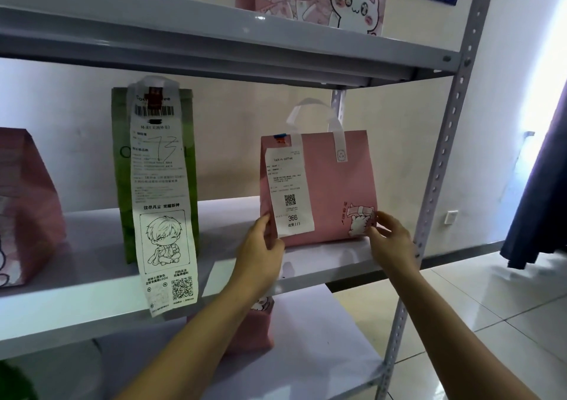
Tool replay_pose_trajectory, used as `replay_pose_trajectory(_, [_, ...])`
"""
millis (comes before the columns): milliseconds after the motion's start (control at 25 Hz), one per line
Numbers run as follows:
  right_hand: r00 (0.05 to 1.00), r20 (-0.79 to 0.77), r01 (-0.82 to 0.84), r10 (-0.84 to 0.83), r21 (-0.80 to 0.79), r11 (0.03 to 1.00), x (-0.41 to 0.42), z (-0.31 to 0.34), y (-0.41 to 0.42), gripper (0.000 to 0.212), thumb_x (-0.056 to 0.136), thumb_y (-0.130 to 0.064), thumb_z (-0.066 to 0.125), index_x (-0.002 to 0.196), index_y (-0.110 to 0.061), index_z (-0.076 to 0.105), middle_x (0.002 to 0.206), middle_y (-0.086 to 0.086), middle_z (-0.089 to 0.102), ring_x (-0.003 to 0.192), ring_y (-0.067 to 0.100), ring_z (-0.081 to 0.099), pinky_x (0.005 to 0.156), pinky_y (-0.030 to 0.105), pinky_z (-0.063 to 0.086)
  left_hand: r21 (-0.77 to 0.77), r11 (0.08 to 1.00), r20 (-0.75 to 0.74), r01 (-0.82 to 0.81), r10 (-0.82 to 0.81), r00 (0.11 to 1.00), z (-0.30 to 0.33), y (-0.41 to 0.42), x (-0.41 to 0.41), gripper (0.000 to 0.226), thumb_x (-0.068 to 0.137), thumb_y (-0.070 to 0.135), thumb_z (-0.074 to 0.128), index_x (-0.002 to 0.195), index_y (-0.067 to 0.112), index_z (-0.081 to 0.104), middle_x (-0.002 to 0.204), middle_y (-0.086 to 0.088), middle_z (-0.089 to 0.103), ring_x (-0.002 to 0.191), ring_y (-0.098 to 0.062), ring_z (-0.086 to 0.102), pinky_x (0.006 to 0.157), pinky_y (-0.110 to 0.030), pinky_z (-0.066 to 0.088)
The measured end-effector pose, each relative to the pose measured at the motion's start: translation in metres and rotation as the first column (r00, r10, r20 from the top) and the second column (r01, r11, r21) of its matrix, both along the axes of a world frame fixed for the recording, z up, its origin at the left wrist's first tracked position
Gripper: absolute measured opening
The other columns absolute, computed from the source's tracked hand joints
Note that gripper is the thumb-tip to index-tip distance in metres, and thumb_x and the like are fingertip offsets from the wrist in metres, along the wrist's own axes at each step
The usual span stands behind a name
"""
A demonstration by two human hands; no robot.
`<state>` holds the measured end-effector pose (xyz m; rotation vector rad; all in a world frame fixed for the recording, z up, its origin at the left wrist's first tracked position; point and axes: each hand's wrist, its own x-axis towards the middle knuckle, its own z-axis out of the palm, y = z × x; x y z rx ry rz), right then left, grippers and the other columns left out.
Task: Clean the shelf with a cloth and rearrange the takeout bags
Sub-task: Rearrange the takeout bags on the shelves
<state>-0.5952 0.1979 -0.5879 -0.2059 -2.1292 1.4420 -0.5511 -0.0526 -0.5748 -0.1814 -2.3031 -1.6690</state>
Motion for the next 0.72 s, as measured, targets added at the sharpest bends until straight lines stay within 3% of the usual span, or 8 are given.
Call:
replay_pose_trajectory(200, [1.000,-0.013,0.019,-0.020,-0.020,1.000,0.001,-0.001,-0.001,0.045,0.097,-0.028,0.063,0.140,-0.024,0.054,0.134,-0.003,0.063,0.108,0.011,0.058,0.087,0.032,0.048,0.029,0.999,-0.041,-0.020,0.021,0.999,-0.001,-0.002,0.003,0.055,0.097,0.006,0.049,0.146,0.028,0.043,0.140,0.008,0.056,0.127,-0.012,0.054,0.109,-0.034,0.044])
replay_pose_trajectory(320, [0.997,-0.064,0.033,-0.036,-0.041,0.999,0.019,-0.005,-0.005,0.044,0.098,-0.031,0.064,0.139,-0.021,0.055,0.132,-0.002,0.064,0.109,0.012,0.058,0.089,0.033,0.049,0.017,1.000,-0.127,-0.022,0.024,0.992,-0.003,-0.006,0.023,0.049,0.097,0.002,0.048,0.139,0.027,0.050,0.134,0.011,0.059,0.119,0.001,0.056,0.089,-0.005,0.043])
replay_pose_trajectory(400, [0.991,-0.125,0.041,-0.045,-0.031,0.999,0.039,-0.012,-0.010,0.035,0.099,-0.026,0.062,0.133,-0.020,0.060,0.125,-0.004,0.067,0.108,0.012,0.061,0.089,0.028,0.048,-0.016,1.000,-0.206,-0.020,0.016,0.978,-0.010,-0.010,0.042,0.045,0.096,0.003,0.049,0.132,0.030,0.055,0.128,0.014,0.061,0.111,0.012,0.055,0.081,0.003,0.039])
replay_pose_trajectory(520, [0.979,-0.193,0.061,-0.065,-0.025,0.998,0.067,-0.030,-0.021,0.024,0.099,-0.017,0.059,0.122,-0.020,0.067,0.112,-0.006,0.070,0.102,0.009,0.065,0.085,0.016,0.045,-0.088,0.995,-0.292,-0.047,0.019,0.956,-0.035,-0.019,0.075,0.041,0.097,0.009,0.051,0.121,0.041,0.058,0.119,0.028,0.059,0.113,0.017,0.050,0.084,0.003,0.037])
replay_pose_trajectory(600, [0.977,-0.206,0.041,-0.045,-0.025,0.999,0.081,-0.045,-0.032,0.021,0.099,-0.016,0.060,0.117,-0.021,0.069,0.103,-0.010,0.070,0.096,-0.003,0.064,0.079,0.005,0.044,-0.108,0.993,-0.295,-0.040,0.007,0.956,-0.057,-0.025,0.091,0.045,0.098,0.010,0.052,0.116,0.050,0.054,0.115,0.038,0.057,0.113,0.016,0.051,0.085,-0.004,0.045])
replay_pose_trajectory(720, [0.982,-0.191,-0.002,-0.002,-0.019,1.000,0.089,-0.075,-0.049,0.018,0.100,-0.015,0.059,0.112,-0.022,0.069,0.097,-0.018,0.068,0.091,-0.010,0.064,0.076,0.001,0.044,-0.093,0.995,-0.233,-0.031,0.008,0.972,-0.096,-0.035,0.100,0.042,0.095,0.005,0.053,0.115,0.041,0.060,0.112,0.028,0.063,0.107,0.007,0.059,0.087,-0.016,0.051])
